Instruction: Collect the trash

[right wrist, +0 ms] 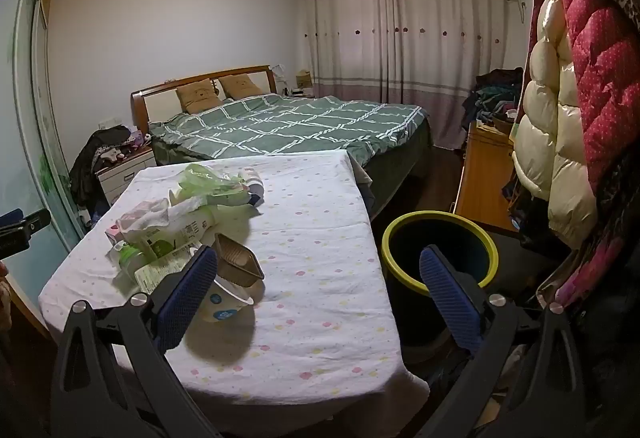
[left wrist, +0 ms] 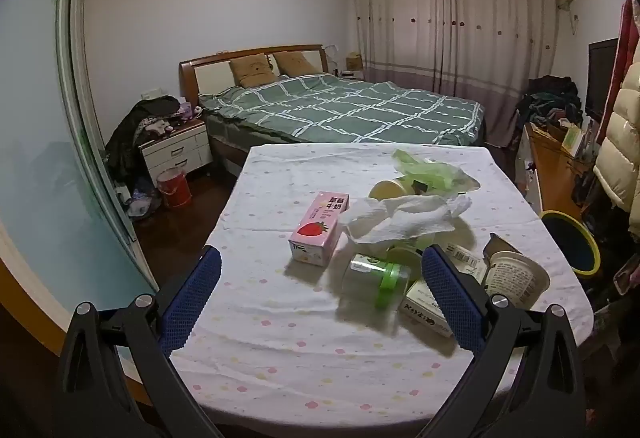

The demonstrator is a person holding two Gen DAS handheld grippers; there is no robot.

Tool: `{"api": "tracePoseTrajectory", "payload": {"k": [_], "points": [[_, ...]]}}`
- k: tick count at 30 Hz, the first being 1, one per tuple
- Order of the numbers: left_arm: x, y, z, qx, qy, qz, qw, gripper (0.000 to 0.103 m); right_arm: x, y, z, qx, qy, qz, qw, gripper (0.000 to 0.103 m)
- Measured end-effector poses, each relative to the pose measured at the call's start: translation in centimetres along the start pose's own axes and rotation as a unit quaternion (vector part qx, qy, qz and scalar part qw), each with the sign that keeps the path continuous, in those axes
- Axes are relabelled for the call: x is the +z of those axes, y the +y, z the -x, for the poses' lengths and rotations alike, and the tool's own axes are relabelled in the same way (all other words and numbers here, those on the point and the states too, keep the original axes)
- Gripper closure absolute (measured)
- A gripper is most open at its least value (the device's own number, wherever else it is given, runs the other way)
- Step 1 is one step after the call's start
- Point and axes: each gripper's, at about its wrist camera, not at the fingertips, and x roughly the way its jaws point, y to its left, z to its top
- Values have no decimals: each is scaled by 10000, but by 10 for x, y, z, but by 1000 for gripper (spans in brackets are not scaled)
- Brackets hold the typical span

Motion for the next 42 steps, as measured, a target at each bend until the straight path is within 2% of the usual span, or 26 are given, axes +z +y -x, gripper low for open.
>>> {"api": "tracePoseTrajectory", "payload": {"k": [8,9,10,42], "points": [[0,-10,5,180,-118,-111,9997,4,0,-1,0,-14,-37,-4,10000,6],[2,-5,5,-126,-67,-49,9999,4,0,0,0,-14,-37,-5,10000,6],[2,-2,4,-163,-73,4,9998,4,0,-1,-1,2,-36,-11,10000,6],[6,-9,10,-301,-176,-105,9993,4,0,-4,-7,1,-13,-39,10000,6]]}}
